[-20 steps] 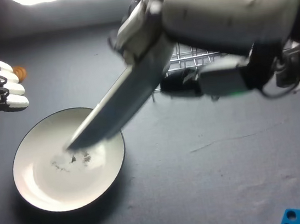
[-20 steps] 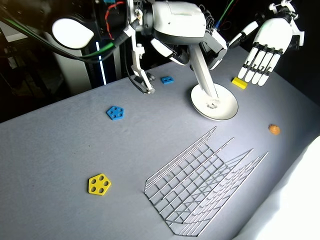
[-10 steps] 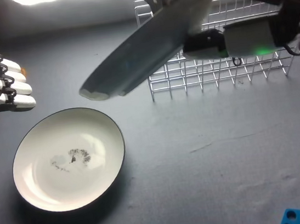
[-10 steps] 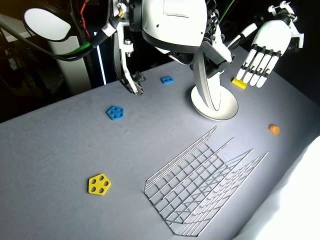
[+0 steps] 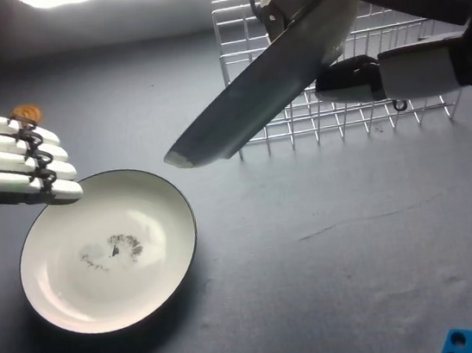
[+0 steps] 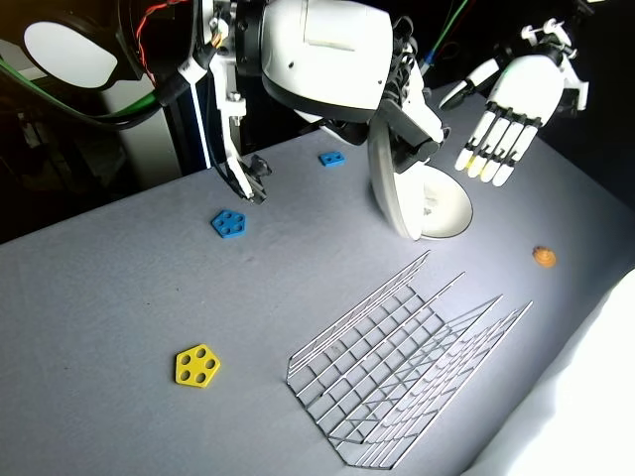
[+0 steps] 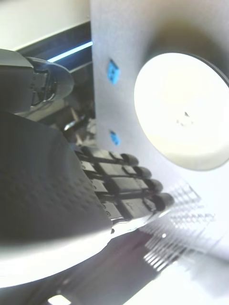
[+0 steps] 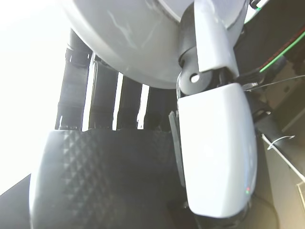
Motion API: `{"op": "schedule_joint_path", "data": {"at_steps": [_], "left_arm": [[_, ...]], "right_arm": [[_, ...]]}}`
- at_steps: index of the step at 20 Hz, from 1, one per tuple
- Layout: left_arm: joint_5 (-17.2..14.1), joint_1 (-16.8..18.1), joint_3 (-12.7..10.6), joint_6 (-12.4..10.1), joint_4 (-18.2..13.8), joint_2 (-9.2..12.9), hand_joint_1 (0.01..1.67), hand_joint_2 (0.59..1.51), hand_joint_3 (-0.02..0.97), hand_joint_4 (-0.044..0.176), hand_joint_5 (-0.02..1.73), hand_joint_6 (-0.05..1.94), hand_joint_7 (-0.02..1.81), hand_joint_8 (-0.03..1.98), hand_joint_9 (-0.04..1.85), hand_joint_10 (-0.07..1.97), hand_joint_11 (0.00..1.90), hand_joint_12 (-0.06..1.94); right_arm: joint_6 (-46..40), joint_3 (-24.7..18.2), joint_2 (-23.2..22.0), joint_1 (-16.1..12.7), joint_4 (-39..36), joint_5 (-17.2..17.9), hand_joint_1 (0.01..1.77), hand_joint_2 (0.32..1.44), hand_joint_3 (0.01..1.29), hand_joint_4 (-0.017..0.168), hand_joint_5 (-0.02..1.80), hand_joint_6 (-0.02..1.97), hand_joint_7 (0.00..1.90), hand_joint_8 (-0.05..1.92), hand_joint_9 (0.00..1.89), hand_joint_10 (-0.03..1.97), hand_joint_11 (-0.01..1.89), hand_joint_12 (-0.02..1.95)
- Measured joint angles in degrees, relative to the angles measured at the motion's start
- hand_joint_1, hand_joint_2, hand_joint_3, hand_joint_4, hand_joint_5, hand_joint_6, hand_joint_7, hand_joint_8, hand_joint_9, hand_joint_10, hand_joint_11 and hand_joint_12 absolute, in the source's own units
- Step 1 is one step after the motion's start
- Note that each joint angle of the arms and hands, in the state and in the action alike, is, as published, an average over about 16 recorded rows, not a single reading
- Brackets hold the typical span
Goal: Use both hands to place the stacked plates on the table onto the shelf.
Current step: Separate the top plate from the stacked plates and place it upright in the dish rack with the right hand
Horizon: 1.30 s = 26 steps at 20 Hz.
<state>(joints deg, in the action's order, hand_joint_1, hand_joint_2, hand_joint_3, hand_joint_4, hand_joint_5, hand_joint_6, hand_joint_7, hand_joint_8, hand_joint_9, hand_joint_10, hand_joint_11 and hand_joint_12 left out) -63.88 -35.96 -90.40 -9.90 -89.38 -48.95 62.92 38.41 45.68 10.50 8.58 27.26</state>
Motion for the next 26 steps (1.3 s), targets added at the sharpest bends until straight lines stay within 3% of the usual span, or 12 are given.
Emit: {"op": "schedule_joint_path", "data": {"at_steps": [11, 18, 26], "left_arm": [[3.31, -5.5, 0.19, 1.81, 2.82, -2.22, 0.02, 1.107, 0.021, 0.002, 0.07, 0.02, 0.11, 0.0, 0.1, 0.0, 0.01, 0.28], [4.75, -8.26, -0.35, 4.24, 4.59, -3.06, 0.01, 1.106, 0.022, 0.002, 0.07, 0.02, 0.1, 0.0, 0.09, 0.0, 0.01, 0.28], [5.64, -9.82, -1.56, 6.41, 6.22, -4.03, 0.02, 1.107, 0.022, 0.005, 0.07, 0.02, 0.09, 0.0, 0.09, 0.0, 0.01, 0.28]], "right_arm": [[0.37, 0.82, -0.13, 2.93, -0.59, 2.78, 1.23, 1.03, 0.01, 0.018, 0.89, 1.11, 0.97, 1.01, 0.94, 0.65, 0.62, 1.38], [-2.93, 3.28, -0.02, 3.83, -0.69, 3.81, 1.26, 1.03, 0.01, 0.007, 0.87, 1.13, 0.96, 1.03, 0.89, 0.91, 0.63, 1.38], [-11.41, 8.09, -0.23, 1.16, -0.85, 2.24, 1.3, 1.03, 0.01, -0.006, 0.84, 1.15, 0.95, 1.04, 0.84, 1.22, 0.63, 1.38]]}}
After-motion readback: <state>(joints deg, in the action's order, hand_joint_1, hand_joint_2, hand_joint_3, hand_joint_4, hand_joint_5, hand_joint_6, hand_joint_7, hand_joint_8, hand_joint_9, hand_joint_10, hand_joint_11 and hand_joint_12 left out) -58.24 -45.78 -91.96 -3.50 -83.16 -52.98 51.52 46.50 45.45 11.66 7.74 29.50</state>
